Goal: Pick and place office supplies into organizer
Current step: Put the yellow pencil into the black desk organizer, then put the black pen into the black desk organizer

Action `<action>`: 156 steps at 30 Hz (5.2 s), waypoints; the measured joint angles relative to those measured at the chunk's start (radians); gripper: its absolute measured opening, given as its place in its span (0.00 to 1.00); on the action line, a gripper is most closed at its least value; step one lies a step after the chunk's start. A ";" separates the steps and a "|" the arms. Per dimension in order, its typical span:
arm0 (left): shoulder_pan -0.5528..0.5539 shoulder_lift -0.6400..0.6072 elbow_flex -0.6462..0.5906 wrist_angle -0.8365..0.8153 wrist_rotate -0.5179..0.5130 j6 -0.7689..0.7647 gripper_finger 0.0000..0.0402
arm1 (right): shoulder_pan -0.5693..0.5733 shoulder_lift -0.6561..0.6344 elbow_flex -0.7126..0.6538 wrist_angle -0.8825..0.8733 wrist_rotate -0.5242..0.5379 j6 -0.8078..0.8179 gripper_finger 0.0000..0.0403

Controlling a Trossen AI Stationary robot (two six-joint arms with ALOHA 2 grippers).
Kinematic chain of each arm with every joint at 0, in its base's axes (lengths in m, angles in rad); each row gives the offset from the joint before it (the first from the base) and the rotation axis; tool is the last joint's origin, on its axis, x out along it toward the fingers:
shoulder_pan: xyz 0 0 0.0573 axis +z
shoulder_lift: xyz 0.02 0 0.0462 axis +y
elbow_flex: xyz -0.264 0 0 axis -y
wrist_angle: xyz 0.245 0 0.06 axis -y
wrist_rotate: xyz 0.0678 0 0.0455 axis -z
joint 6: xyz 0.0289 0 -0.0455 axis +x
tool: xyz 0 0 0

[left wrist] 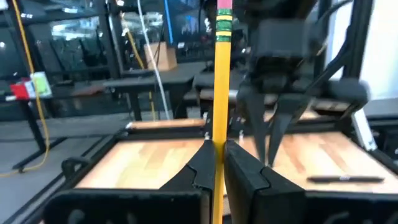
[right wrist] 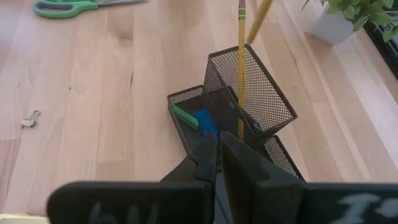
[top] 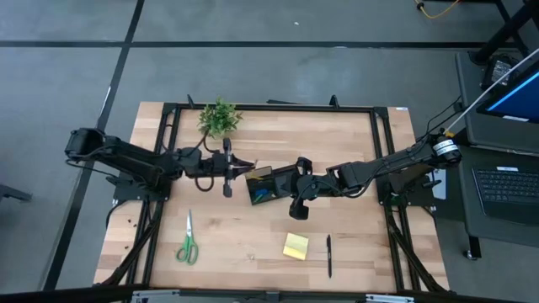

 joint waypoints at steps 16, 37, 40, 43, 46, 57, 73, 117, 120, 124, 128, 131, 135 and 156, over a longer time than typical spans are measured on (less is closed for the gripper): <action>0.041 0.272 0.000 0.244 0.001 -0.077 0.04 | 0.000 0.000 0.000 -0.001 0.000 -0.003 0.06; 0.060 0.375 0.000 0.300 0.004 -0.164 0.05 | 0.000 0.000 0.000 -0.001 0.000 -0.004 0.06; 0.060 0.375 0.000 0.300 0.004 -0.152 0.10 | 0.000 0.000 0.000 -0.001 0.000 -0.004 0.06; 0.060 0.374 0.000 0.300 0.002 -0.150 0.14 | 0.000 0.000 0.000 -0.001 0.000 -0.004 0.06; 0.060 0.374 0.000 0.300 0.002 -0.158 0.18 | 0.000 0.000 0.001 -0.001 0.000 -0.004 0.06; 0.059 0.374 0.000 0.349 0.004 -0.157 0.22 | 0.000 0.000 0.001 -0.001 0.001 -0.004 0.06; -0.103 0.160 0.000 0.070 0.028 -0.008 0.22 | 0.000 0.000 0.001 -0.003 0.001 -0.016 0.06; -0.488 0.039 0.000 -0.240 -0.498 -0.078 0.23 | 0.474 0.035 0.001 -0.440 -0.197 1.296 0.01; -0.484 0.039 0.000 -0.229 -0.499 -0.079 0.23 | 0.499 0.079 0.001 -0.442 -0.167 1.367 0.05; -0.482 0.039 0.001 -0.225 -0.501 -0.102 0.23 | 0.516 0.151 0.001 -0.439 -0.172 1.445 0.16; -0.483 0.039 0.000 -0.225 -0.501 -0.137 0.23 | 0.526 0.225 0.001 -0.418 -0.218 1.467 0.27; -0.483 0.039 0.000 -0.225 -0.501 -0.158 0.23 | 0.526 0.267 0.001 -0.396 -0.271 1.517 0.34; -0.485 0.039 0.001 -0.225 -0.501 -0.161 0.23 | 0.525 0.312 0.001 -0.382 -0.329 1.551 0.41; -0.486 0.039 0.000 -0.226 -0.497 -0.175 0.23 | 0.484 0.357 0.003 -0.398 -0.334 1.393 0.27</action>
